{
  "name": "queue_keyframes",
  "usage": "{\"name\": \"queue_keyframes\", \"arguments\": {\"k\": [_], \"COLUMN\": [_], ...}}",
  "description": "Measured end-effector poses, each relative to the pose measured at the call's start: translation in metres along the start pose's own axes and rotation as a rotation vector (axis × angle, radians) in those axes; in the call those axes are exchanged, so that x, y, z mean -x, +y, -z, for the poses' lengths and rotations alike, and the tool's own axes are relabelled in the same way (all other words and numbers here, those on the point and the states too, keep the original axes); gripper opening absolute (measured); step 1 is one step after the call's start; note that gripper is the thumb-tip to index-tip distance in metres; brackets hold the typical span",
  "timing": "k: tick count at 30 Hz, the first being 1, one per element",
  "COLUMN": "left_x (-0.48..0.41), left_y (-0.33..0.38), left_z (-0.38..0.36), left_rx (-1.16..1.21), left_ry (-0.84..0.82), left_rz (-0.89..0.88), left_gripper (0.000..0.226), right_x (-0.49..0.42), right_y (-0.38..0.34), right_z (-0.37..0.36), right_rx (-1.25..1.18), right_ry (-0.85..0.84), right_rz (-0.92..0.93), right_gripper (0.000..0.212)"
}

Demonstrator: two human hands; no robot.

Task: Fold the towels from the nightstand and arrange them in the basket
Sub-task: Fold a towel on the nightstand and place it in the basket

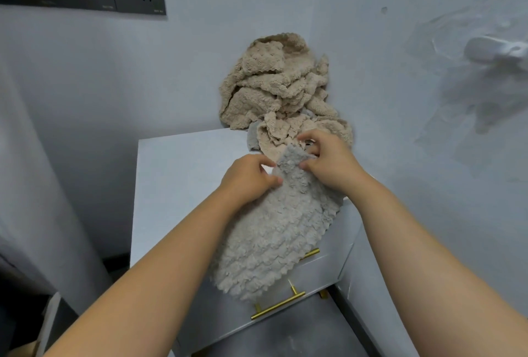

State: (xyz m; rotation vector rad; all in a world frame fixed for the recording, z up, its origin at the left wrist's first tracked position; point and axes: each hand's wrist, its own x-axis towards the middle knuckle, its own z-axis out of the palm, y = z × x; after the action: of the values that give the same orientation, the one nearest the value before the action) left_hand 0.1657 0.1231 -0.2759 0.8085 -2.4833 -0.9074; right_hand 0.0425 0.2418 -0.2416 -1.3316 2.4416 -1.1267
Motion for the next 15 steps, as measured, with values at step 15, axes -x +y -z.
{"name": "queue_keyframes", "arguments": {"k": [15], "left_x": [-0.013], "left_y": [-0.008], "left_z": [0.015], "left_rx": [0.564], "left_ry": [-0.218], "left_rz": [0.252], "left_gripper": [0.017], "right_x": [-0.004], "right_y": [0.021], "right_z": [0.022], "right_rx": [0.1], "right_ry": [-0.211], "right_rz": [-0.26], "right_gripper": [0.037]}}
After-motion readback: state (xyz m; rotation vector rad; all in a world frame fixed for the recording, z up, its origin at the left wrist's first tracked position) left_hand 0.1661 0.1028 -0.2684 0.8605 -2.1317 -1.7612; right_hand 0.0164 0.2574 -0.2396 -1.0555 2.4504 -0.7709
